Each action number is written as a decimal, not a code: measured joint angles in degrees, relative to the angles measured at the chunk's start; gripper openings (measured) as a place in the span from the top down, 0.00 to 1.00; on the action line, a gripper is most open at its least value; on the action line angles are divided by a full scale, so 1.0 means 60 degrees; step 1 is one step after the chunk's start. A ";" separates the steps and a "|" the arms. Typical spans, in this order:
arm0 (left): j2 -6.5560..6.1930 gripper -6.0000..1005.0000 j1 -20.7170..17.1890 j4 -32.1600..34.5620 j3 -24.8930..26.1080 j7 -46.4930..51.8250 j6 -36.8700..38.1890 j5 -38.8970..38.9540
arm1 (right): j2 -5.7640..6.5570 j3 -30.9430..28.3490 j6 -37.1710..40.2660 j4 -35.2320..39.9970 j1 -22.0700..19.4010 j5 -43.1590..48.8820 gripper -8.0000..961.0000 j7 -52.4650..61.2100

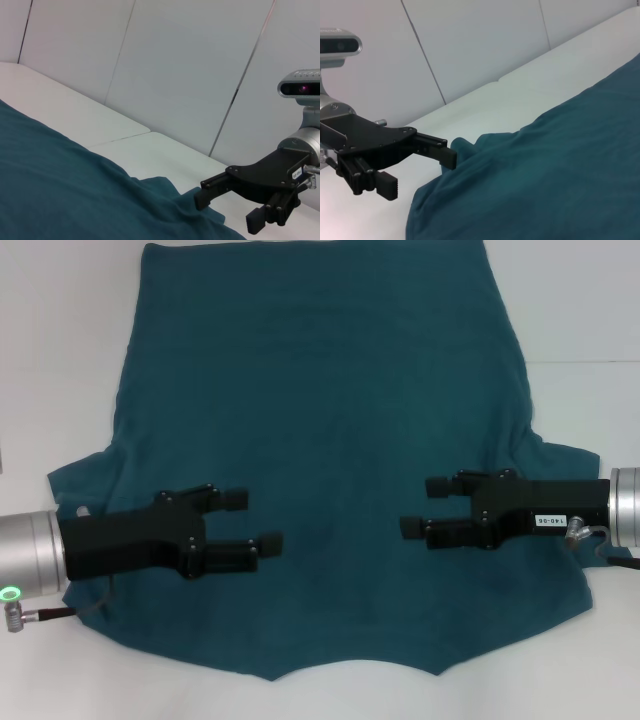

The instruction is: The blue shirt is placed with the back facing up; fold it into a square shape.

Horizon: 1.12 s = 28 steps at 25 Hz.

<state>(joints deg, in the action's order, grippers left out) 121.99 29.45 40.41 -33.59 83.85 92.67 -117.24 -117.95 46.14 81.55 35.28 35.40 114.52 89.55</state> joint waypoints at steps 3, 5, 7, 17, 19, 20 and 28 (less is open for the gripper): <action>0.0000 0.08 -0.0002 0.0003 0.0021 0.0003 -0.0013 0.0023 | 0.0000 -0.0007 0.0001 -0.0021 0.0003 -0.0001 0.05 0.0001; 0.0000 0.08 -0.0002 0.0004 0.0026 0.0011 -0.0025 0.0034 | 0.0000 -0.0015 0.0001 -0.0031 0.0003 -0.0029 0.05 -0.0009; 0.0000 0.09 -0.0002 0.0004 0.0034 0.0023 -0.0037 0.0036 | -0.0001 -0.0015 0.0001 -0.0033 0.0003 -0.0064 0.05 -0.0030; 0.0053 0.11 -0.0028 -0.0055 0.0134 0.0313 -0.0921 0.0160 | -0.0050 -0.0014 -0.0053 -0.0036 0.0003 -0.0144 0.05 -0.0036; 0.0069 0.12 -0.0036 -0.0078 0.0277 0.0521 -0.1282 0.0233 | -0.0066 -0.0014 -0.0055 -0.0036 0.0003 -0.0214 0.05 -0.0037; 0.0084 0.12 -0.0041 -0.0090 0.0383 0.0609 -0.1425 0.0267 | -0.0070 -0.0015 -0.0057 -0.0036 0.0003 -0.0254 0.05 -0.0037; 0.0280 0.14 -0.0119 -0.0099 0.1837 0.1443 -0.2808 0.0352 | -0.0164 -0.0014 -0.0067 -0.0049 -0.0010 -0.0408 0.05 -0.0023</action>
<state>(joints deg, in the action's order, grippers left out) 123.67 28.74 39.81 -22.57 92.51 75.82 -115.13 -118.93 46.05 81.15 34.99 35.34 112.07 89.42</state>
